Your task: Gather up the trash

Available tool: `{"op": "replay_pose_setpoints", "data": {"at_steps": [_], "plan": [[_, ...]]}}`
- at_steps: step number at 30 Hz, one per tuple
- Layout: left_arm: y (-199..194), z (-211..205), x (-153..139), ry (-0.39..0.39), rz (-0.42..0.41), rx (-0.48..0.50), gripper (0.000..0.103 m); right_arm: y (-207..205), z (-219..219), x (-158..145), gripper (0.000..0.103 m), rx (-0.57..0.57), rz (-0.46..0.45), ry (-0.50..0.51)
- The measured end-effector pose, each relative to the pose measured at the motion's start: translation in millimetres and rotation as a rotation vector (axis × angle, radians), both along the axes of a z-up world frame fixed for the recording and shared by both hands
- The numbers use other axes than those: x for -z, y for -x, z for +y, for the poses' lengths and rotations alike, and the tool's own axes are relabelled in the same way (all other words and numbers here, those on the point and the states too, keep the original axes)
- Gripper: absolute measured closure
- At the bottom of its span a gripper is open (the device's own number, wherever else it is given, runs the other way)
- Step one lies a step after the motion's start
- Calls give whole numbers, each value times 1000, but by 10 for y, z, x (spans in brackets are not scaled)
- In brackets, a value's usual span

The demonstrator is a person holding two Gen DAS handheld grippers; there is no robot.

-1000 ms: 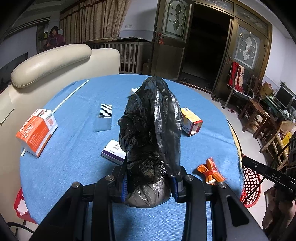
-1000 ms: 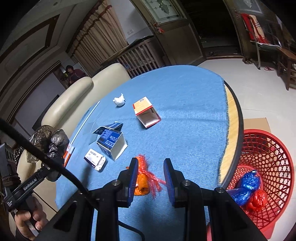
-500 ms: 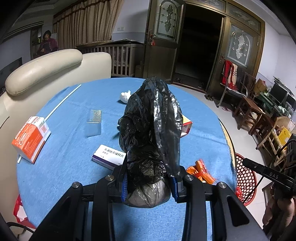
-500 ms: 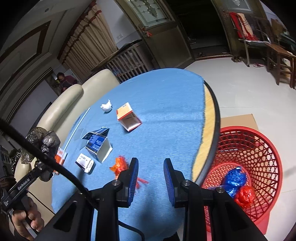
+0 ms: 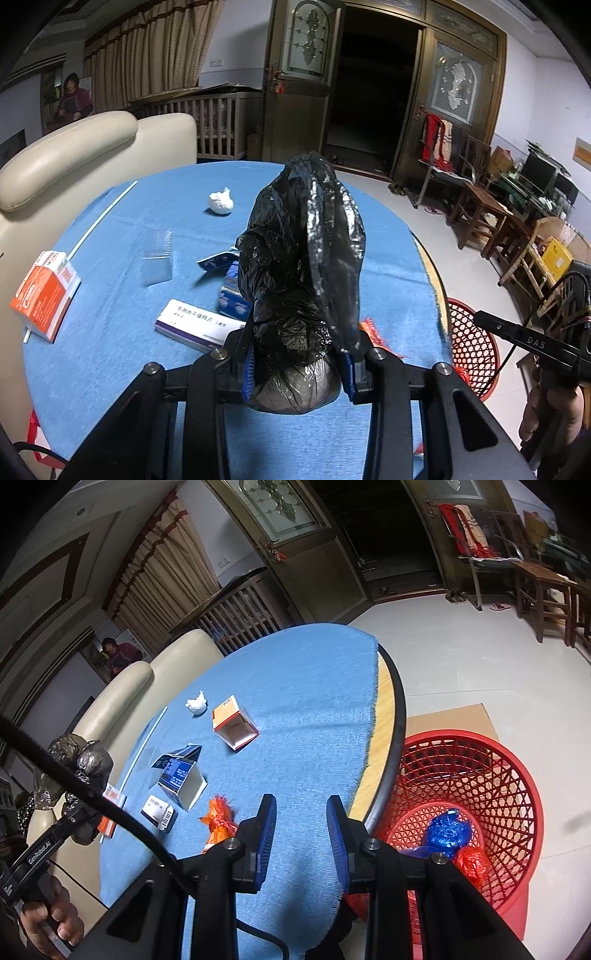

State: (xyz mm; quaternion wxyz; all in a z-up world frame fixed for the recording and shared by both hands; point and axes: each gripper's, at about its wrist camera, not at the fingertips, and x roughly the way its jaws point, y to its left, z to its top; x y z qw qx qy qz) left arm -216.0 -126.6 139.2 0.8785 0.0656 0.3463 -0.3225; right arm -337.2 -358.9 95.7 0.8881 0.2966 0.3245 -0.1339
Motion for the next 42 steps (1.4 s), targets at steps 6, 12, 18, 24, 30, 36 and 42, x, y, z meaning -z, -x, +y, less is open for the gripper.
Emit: {"op": "replay_pose_setpoints", "data": {"at_steps": [6,12,18,24,30,36,42], "plan": [[47,-137,-17,3,1,46,65,64,-65,-13,72,22,-7,1],[79,-263,-21,1,1,86,65,157,-152,-14,72,49,-8,1],[119,-351,-29,-2,-1,114,65,244,-250,1,72,77,-6,-6],[159,-429,-45,-6,-4,137,65,305,-335,15,72,100,-6,-9],[187,-525,-20,-6,5,168,65,399,-416,48,72,126,3,-8],[256,-703,-6,-5,16,213,65,535,-535,102,72,162,16,-15],[341,-887,7,-8,21,259,66,615,-625,145,72,190,22,-23]]}}
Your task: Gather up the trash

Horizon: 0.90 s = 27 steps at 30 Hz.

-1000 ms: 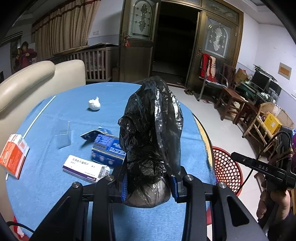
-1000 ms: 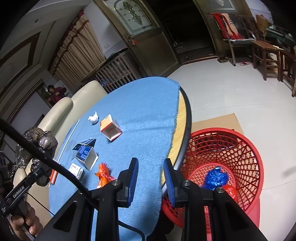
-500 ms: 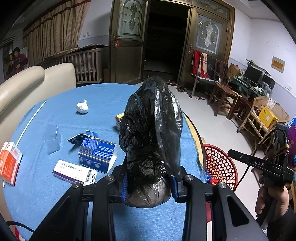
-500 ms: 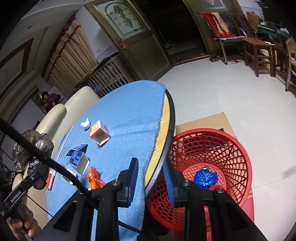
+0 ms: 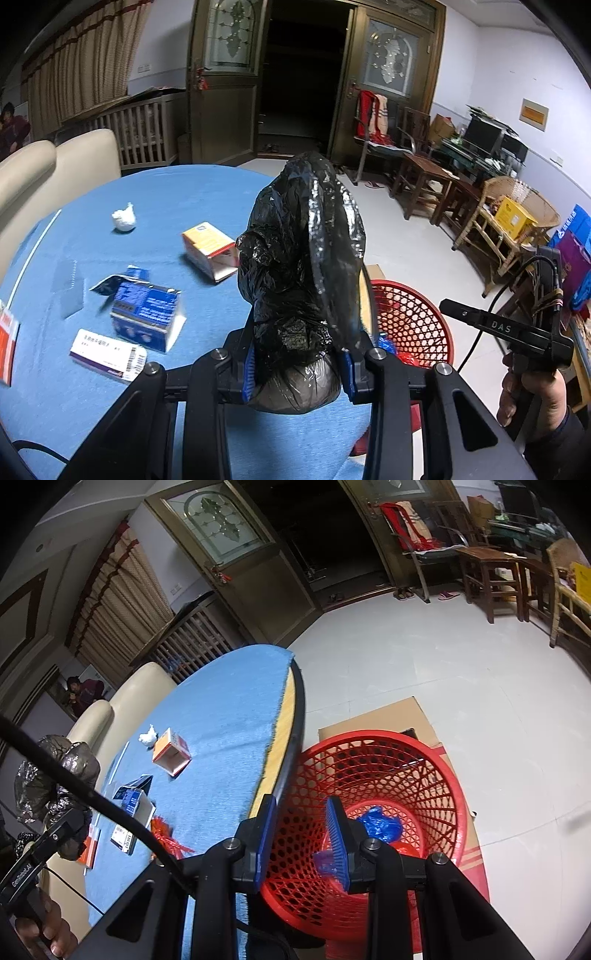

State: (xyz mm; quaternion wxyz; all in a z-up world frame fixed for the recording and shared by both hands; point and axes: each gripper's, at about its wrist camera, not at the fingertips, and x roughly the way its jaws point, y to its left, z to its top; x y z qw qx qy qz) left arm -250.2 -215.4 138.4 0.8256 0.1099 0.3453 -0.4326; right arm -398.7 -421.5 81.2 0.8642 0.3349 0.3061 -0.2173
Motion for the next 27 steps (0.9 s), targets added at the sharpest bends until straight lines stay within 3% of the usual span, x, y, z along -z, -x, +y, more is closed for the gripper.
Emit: {"op": "replay_pose_setpoints", "data": {"at_steps": [19,24,25,27], "plan": [[172,-362,87,-33,19,102,66,235,-245,189,72,73,19,-35],[240,-526,98,-36,29,152,66,189,-330,341,69,51,50,-93],[261,-563,109,-41,31,166,66,179,-337,366,45,50,57,-102],[301,-619,130,-51,30,189,66,188,-368,400,11,75,51,-114]]}}
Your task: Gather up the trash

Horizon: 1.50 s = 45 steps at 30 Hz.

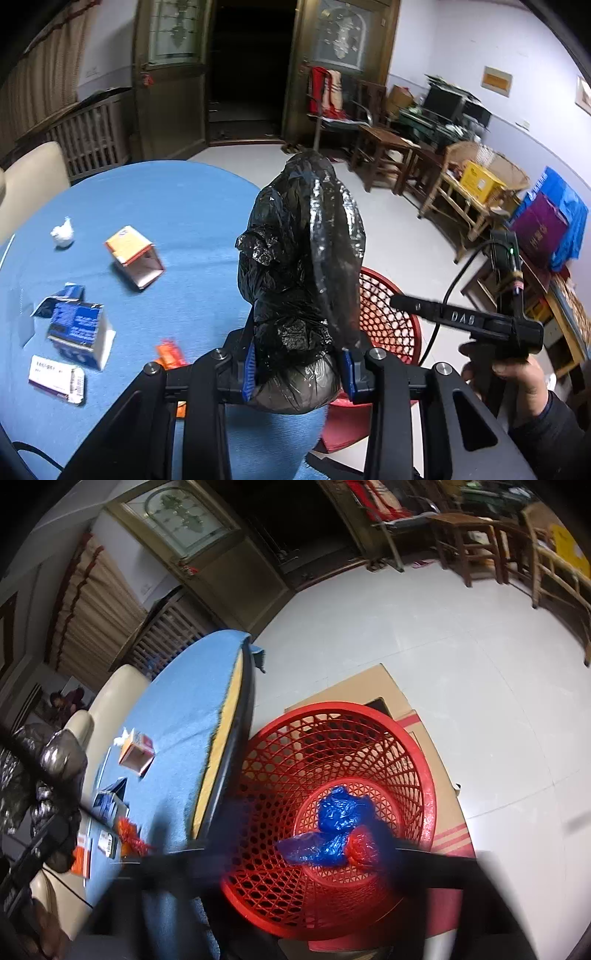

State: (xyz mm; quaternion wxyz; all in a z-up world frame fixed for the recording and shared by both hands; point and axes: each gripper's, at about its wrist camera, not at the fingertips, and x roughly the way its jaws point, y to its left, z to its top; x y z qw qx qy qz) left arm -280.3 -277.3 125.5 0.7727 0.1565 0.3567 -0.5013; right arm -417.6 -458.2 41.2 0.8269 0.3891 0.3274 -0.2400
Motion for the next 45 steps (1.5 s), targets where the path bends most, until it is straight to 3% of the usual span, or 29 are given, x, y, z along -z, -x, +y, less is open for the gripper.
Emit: {"op": "replay_pose_setpoints", "data": {"at_steps": [6,10,13,17,23,26,28,29,30,32,34,36,45], "plan": [[95,-135,71,-21,6,46,66,141,-106,-14,11,63,-75,-21],[60,-50,27,-1,-2,12,66,222,-166,-18,11,83,-86,-28],[-179,379,-158,64,-42,-151,66,171,-125,-98,11,61,-93,-11],[-574,1091,-271,50,-113,-407,66,-241,170,-212,12,-98,-108,26],[-879,1769,-213,45,-86,-592,66,-1100,863,-358,16,-373,-148,55],[-882,1869,-118,49,-59,-588,65,-1492,1310,-356,25,-515,-111,79],[-876,1875,-78,54,-45,-575,65,-1704,1587,-269,41,-594,-72,89],[-888,1840,-56,57,-37,-567,65,-1818,1733,-190,43,-629,-38,102],[-881,1829,-42,60,-29,-558,65,-1909,1840,-94,48,-648,-4,104],[-909,1830,-36,65,-25,-542,65,-2020,1953,71,69,-661,58,99],[-911,1837,-34,68,-26,-524,65,-2006,1976,52,78,-656,59,126],[-893,1783,-29,63,-26,-513,65,-1907,1933,-64,78,-617,55,175],[-884,1482,120,10,-2,-463,65,-1472,1515,-412,78,-463,-10,187]]}}
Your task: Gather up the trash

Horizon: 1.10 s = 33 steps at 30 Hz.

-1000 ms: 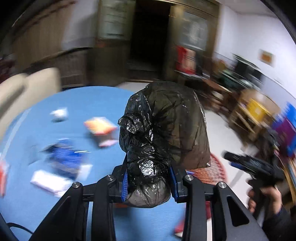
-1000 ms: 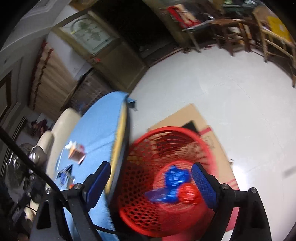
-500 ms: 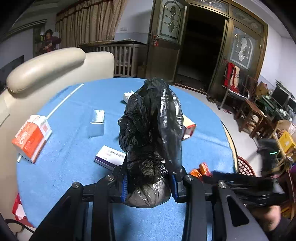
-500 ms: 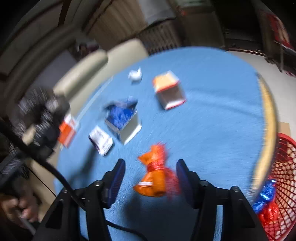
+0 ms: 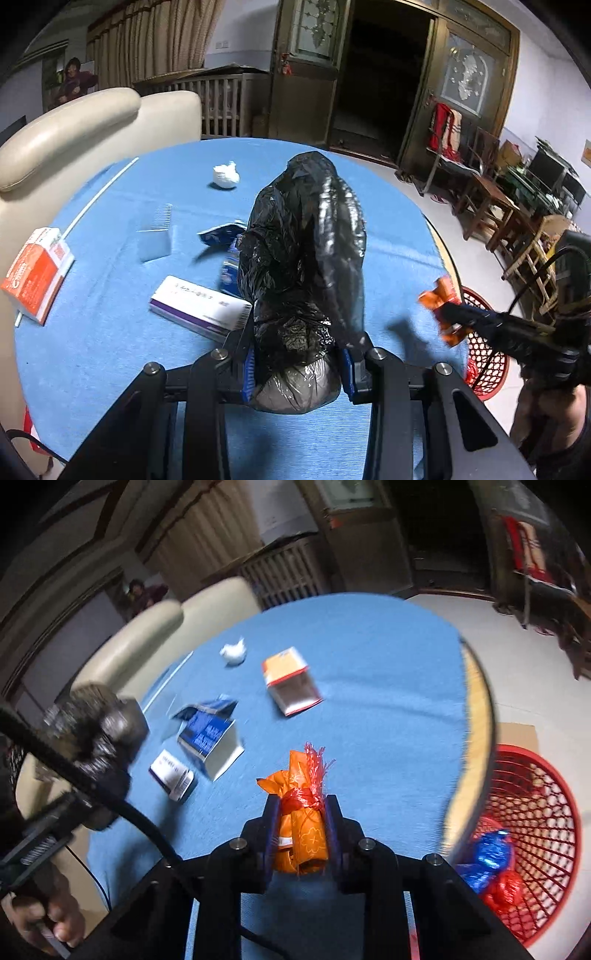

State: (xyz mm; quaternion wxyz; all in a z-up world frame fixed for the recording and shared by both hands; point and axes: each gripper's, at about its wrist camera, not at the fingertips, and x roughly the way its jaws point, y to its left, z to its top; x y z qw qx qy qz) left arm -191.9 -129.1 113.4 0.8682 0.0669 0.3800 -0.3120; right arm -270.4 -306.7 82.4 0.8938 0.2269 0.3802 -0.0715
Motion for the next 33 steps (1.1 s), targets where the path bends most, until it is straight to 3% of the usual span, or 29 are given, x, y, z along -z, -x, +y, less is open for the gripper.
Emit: {"op": "replay_pose_setpoints", "data": {"at_steps": [10,17,33], "plan": [[425,-656,-95,-7,-30,220,66,789,-757,-189,78,236,-65,-16],[785,-1201,-96,-20,-34,375,65,1181,-1192,-86,78,360,-58,-39],[1193,-1909,51,-66,-14,533,66,1394,-1522,204,78,432,-28,-84]]}}
